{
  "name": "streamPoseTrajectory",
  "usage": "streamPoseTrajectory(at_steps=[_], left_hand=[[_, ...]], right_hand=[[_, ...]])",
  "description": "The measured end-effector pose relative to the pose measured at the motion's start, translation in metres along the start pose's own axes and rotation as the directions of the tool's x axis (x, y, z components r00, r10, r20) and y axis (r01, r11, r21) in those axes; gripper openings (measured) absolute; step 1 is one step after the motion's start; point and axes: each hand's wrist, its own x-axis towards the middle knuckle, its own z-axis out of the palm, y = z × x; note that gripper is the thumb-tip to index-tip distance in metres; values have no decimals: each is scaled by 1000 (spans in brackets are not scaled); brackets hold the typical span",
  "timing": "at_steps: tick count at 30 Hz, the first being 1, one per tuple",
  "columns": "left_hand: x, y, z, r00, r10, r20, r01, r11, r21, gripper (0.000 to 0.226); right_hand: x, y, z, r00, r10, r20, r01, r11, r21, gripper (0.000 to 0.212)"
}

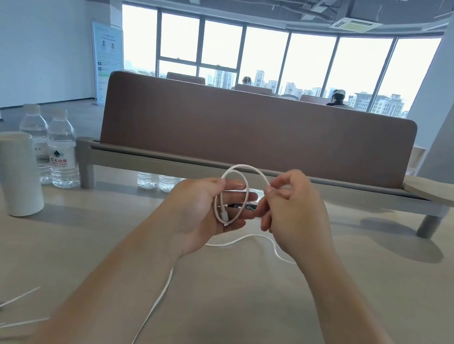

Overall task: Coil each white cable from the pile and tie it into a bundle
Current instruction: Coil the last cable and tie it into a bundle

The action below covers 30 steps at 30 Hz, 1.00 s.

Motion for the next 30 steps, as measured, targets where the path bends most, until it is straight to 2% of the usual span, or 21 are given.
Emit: streamPoseTrajectory(at_steps=[4,9,12,15,21,25,28,30], left_hand=[[0,2,1,1000,17,-4,-17,998,-57,34],[3,4,0,999,32,-29,-35,992,-121,34],[5,3,-1,998,34,-49,-41,986,-162,29],[7,3,-2,997,38,-66,-51,976,-213,21],[10,1,0,993,18,-116,-41,980,-195,25],[13,0,0,985,44,-170,-68,988,-139,19],[13,3,-2,966,72,-247,-125,970,-207,19],[12,5,-4,953,72,-296,-143,963,-227,14]], right_hand=[[-4,-2,4,999,-28,-28,27,999,-37,15],[-8,-5,7,994,-30,109,35,998,-45,36],[-9,-5,10,988,-54,145,67,994,-85,43],[-9,-3,14,981,-72,179,94,989,-117,40],[-9,1,19,989,-62,131,81,986,-144,21],[-9,3,23,980,-68,188,92,988,-126,20],[-10,2,25,963,-94,252,132,981,-141,26],[-12,1,25,952,-55,302,105,982,-154,19]])
